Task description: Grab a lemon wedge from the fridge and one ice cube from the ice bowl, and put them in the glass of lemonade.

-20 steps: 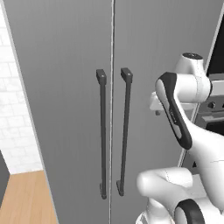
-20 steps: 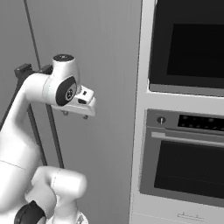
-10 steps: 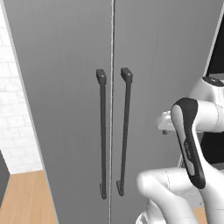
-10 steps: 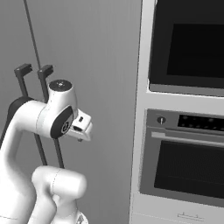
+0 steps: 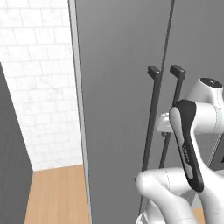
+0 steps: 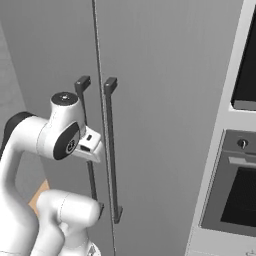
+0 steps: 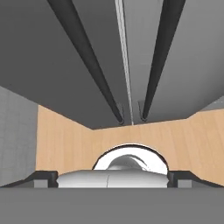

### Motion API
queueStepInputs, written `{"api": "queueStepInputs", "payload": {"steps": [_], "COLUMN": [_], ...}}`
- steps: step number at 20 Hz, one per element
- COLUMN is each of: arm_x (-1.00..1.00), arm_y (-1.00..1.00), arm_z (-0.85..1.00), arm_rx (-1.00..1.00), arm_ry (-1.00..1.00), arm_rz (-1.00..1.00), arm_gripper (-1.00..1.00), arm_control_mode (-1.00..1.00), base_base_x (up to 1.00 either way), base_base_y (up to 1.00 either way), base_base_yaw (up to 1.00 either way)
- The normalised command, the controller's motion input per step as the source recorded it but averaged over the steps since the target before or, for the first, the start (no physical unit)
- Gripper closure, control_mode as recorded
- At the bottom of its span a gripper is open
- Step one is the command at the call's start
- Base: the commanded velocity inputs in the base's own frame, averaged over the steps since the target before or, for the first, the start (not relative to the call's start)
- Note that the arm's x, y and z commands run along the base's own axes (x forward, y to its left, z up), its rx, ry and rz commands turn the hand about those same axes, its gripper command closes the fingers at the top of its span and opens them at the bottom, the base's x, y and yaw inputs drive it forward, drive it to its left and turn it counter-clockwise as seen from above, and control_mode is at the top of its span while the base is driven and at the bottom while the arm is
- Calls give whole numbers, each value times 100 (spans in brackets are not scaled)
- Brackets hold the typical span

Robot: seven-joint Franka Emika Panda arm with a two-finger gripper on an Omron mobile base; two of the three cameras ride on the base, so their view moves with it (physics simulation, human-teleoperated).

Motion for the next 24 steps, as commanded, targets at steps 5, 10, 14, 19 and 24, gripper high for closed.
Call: {"api": "queueStepInputs", "payload": {"steps": [5,10,14,19,24], "arm_x": [0,0,0,0,0], "arm_y": [0,0,0,0,0], "arm_z": [0,0,0,0,0], "arm_rx": [0,0,0,0,0], "arm_ry": [0,0,0,0,0], "arm_rz": [0,0,0,0,0], "arm_gripper": [-100,-100,-100,-100,-100], "arm_control_mode": [100,100,100,100,100], "base_base_x": [-40,-40,-44,-36,6], "base_base_y": [-13,-9,-3,-24,-50], "base_base_yaw": [-17,-5,0,0,0]}}
